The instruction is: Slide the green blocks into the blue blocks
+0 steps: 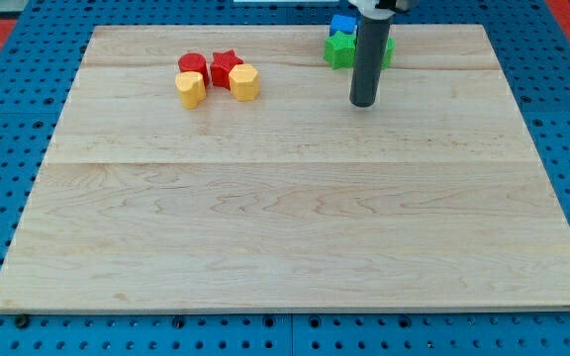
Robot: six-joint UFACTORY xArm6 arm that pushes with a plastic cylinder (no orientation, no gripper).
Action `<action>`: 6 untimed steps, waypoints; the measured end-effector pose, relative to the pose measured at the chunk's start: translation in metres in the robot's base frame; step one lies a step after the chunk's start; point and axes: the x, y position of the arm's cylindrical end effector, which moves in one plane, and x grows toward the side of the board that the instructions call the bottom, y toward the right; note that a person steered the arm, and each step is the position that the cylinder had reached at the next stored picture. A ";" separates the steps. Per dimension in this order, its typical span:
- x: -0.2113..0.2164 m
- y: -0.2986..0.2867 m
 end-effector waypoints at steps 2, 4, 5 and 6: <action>-0.077 0.154; -0.156 0.206; -0.157 0.204; -0.157 0.170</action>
